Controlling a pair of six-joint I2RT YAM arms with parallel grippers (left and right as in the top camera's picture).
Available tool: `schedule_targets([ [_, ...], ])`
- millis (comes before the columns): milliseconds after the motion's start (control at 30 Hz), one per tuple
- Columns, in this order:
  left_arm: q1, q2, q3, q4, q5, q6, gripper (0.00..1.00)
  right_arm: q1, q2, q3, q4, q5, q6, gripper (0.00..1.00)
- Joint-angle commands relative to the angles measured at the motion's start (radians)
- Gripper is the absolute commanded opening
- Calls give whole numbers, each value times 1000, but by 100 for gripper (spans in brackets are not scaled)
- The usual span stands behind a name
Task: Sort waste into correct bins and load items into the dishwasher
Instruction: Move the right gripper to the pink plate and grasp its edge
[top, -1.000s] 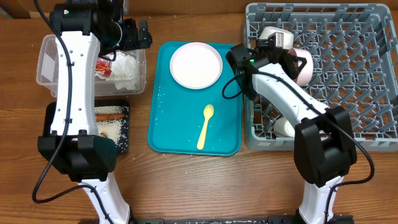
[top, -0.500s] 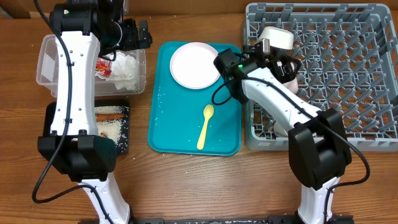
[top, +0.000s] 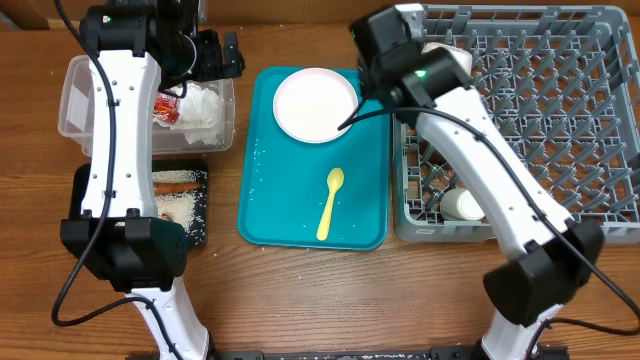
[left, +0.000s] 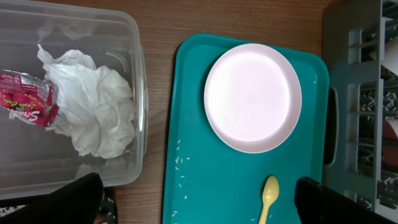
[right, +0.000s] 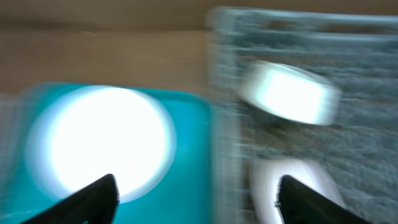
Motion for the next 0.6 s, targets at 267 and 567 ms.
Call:
schedule_targets([
  [267,-1,-4,16,1,2,-10,100,0,262,-80,173,-382,287,67],
  [567,-1,-4,16,1,2,-10,100,-3,390,-80,154,-322,367,61],
])
